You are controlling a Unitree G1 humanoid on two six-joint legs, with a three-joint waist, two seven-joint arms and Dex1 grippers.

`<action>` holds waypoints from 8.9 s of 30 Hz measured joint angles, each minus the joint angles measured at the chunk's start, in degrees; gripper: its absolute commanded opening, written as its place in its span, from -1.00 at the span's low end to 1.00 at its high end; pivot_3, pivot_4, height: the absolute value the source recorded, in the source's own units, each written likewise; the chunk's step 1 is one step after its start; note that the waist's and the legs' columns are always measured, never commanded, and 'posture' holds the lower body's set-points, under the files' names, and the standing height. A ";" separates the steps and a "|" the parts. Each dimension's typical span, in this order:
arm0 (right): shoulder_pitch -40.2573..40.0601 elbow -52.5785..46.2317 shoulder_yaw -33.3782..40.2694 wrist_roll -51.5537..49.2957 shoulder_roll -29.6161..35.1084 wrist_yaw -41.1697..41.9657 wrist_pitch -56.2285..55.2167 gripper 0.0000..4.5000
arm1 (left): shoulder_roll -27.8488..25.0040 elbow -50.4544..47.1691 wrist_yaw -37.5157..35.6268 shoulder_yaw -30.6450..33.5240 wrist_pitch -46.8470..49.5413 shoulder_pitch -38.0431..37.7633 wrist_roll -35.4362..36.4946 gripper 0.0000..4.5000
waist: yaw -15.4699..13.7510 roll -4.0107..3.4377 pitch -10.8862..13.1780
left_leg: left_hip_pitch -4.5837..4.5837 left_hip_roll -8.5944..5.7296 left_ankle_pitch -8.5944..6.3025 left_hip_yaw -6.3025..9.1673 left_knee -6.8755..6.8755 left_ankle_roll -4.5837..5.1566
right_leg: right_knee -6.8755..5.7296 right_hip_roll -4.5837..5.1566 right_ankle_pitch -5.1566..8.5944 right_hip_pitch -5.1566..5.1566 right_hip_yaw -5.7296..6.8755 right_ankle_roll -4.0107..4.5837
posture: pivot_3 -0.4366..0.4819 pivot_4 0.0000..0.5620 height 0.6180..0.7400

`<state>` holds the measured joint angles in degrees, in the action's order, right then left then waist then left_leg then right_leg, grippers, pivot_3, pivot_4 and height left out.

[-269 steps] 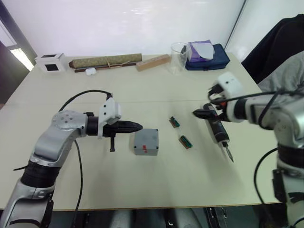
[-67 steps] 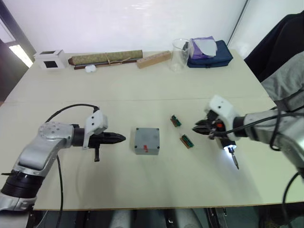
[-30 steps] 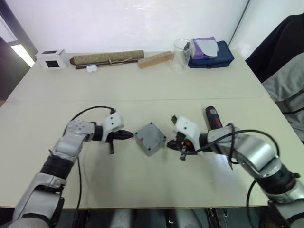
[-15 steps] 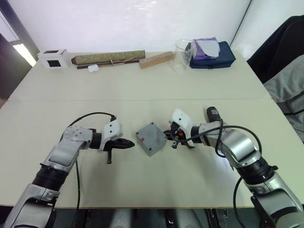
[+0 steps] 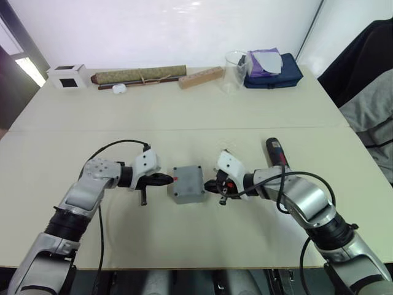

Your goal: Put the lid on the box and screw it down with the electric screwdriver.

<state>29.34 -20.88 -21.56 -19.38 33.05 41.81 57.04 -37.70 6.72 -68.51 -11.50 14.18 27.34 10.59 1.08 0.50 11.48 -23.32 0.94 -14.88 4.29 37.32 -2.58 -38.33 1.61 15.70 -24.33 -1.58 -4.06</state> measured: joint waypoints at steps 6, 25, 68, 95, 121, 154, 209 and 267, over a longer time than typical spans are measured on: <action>-6.82 -8.07 8.94 -1.26 1.80 -3.55 1.58 -0.97 | -2.07 -0.19 -0.72 0.98 0.03 -0.61 0.18 -1.00 | -0.16 0.00 0.00 | -0.01 0.00 0.00 0.00 0.00 0.00 | 0.00 0.02 0.00 0.00 0.00 0.00 | -0.05 -0.47 0.93; -23.62 -11.97 26.54 -2.04 -6.24 -16.90 -4.11 0.97 | -4.27 -16.22 -0.89 7.86 12.99 4.58 13.85 -1.00 | 0.16 0.03 -0.03 | 0.15 0.02 0.00 -0.03 0.01 0.00 | -0.06 -0.05 0.00 0.16 -0.05 0.00 | -0.05 -0.47 0.93; -22.07 -6.58 22.03 -1.74 -7.79 -18.23 -8.66 -0.99 | 0.08 -15.87 2.49 5.40 12.84 6.43 13.58 -1.00 | -0.03 0.02 -0.03 | 0.16 0.01 0.01 -0.03 0.04 -0.01 | -0.10 -0.02 0.00 0.17 -0.05 0.00 | -0.05 -0.47 0.93; -20.13 -5.97 20.78 -1.41 -7.74 -19.02 -8.61 0.06 | 0.55 -15.81 3.00 5.36 12.84 6.43 13.14 -1.00 | -0.06 0.04 -0.04 | 0.16 0.00 0.01 -0.03 0.05 -0.02 | -0.12 -0.02 0.00 0.17 -0.05 0.00 | -0.05 -0.47 0.93; -20.95 -6.39 21.00 -1.62 -6.55 -18.34 -7.46 -0.97 | 0.92 -15.16 3.04 5.37 11.23 4.57 12.51 -1.00 | -0.06 0.04 -0.04 | 0.17 0.00 0.01 -0.03 0.07 -0.02 | -0.13 -0.02 0.00 0.18 -0.05 0.00 | -0.05 -0.47 0.93; 3.26 -2.15 8.87 -9.25 -7.47 -12.46 2.15 -0.97 | -4.23 -18.66 4.90 8.45 12.97 0.27 13.90 -1.00 | 1.29 0.05 -0.06 | 0.16 -0.03 0.02 0.02 0.09 -0.01 | -0.23 0.03 0.00 0.15 -0.02 0.01 | -0.05 -0.47 0.93; 2.88 2.12 6.32 -3.20 -10.54 -9.39 -5.04 -0.97 | -6.76 -21.66 7.34 10.63 15.21 -3.02 15.87 -1.00 | 1.39 0.05 -0.06 | 0.18 -0.02 0.02 0.03 0.07 -0.01 | -0.25 0.02 0.00 0.13 -0.02 0.01 | -0.05 -0.47 0.93; 24.10 15.37 11.15 -9.95 24.36 -5.51 35.06 0.98 | 2.29 -18.13 -0.06 6.87 12.36 9.37 18.34 -1.00 | 1.38 0.04 -0.05 | 0.14 -0.01 0.01 -0.13 0.01 -0.01 | -0.10 0.02 0.00 0.09 -0.12 0.02 | -0.05 -0.47 0.93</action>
<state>53.44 -5.51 -10.42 -29.33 57.41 36.30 92.10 -35.40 -11.40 -68.57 -4.63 26.54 36.71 28.93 2.47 0.54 11.43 -23.18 0.93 -14.86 4.16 37.33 -2.58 -38.43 1.63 15.70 -24.24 -1.70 -4.04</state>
